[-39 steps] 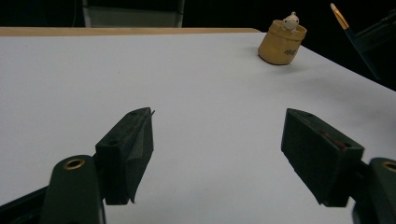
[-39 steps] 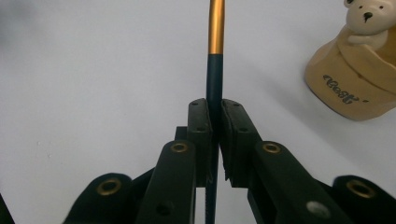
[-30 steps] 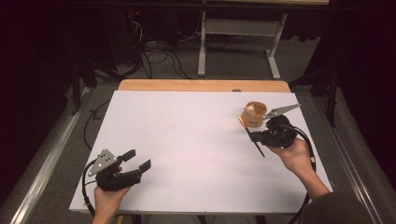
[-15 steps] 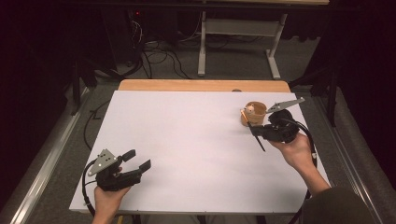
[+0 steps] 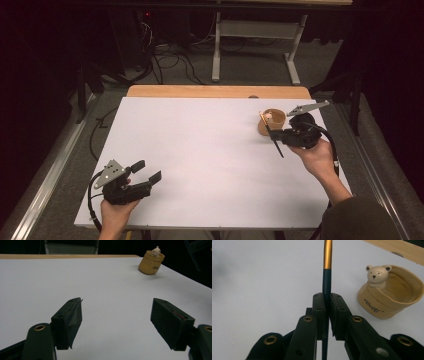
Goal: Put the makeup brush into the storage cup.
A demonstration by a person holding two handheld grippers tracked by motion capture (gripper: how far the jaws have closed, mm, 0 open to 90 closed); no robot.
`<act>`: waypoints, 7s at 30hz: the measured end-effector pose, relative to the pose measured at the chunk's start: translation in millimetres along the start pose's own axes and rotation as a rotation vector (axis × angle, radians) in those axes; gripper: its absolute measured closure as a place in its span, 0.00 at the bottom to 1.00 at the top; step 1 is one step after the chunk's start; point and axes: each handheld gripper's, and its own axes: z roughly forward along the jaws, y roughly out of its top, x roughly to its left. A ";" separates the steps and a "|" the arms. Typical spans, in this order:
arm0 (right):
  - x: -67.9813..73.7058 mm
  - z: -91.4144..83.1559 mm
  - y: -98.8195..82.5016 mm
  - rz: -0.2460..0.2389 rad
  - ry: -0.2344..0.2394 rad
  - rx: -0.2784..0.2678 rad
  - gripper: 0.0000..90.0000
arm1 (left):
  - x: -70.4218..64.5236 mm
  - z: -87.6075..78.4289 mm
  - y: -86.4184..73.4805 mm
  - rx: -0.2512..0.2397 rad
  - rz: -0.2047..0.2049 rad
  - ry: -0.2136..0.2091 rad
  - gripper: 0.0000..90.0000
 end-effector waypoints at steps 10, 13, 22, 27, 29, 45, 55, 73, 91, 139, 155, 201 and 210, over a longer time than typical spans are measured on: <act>-8.5 -3.7 11.9 0.010 -0.020 -0.050 0.95 | 0.1 -0.6 0.3 -0.002 0.002 0.002 0.29; -11.6 -3.5 14.9 0.012 -0.030 -0.064 0.94 | -0.2 -0.9 0.5 -0.004 0.003 0.003 0.29; -17.7 -0.2 24.3 0.016 -0.072 -0.081 0.94 | 0.2 -2.7 1.2 -0.012 0.001 0.003 0.29; -20.4 1.8 31.7 0.023 -0.088 -0.080 0.94 | 0.1 -3.3 1.2 -0.015 0.001 0.004 0.29; -21.7 3.5 35.1 0.016 -0.095 -0.084 0.94 | 0.5 -3.7 1.1 -0.014 0.002 0.005 0.29; -36.4 15.3 49.4 0.052 -0.124 -0.104 0.94 | 2.0 -3.3 1.0 -0.015 -0.008 0.002 0.29; -49.9 21.3 52.2 0.088 -0.150 -0.139 0.94 | 2.6 -3.0 0.5 -0.010 -0.008 0.004 0.29; -69.1 46.7 51.8 0.148 -0.234 -0.141 0.94 | 4.0 -4.0 -0.9 -0.014 -0.025 0.005 0.29; -75.0 62.4 52.1 0.150 -0.284 -0.137 0.94 | 3.9 -4.3 -0.7 -0.013 -0.023 0.002 0.29; -73.5 67.0 37.0 0.125 -0.289 -0.040 0.94 | 1.0 -5.1 0.7 -0.020 -0.010 -0.002 0.29; -74.5 61.4 26.1 0.144 -0.281 -0.043 0.74 | 0.2 -4.7 0.8 -0.015 -0.004 -0.001 0.29; -56.2 9.6 10.3 0.135 -0.267 -0.199 0.48 | -1.9 -4.6 0.6 -0.015 0.005 0.001 0.29; -54.3 4.7 2.8 0.133 -0.261 -0.211 0.48 | -1.3 -3.9 0.3 -0.012 0.003 0.001 0.29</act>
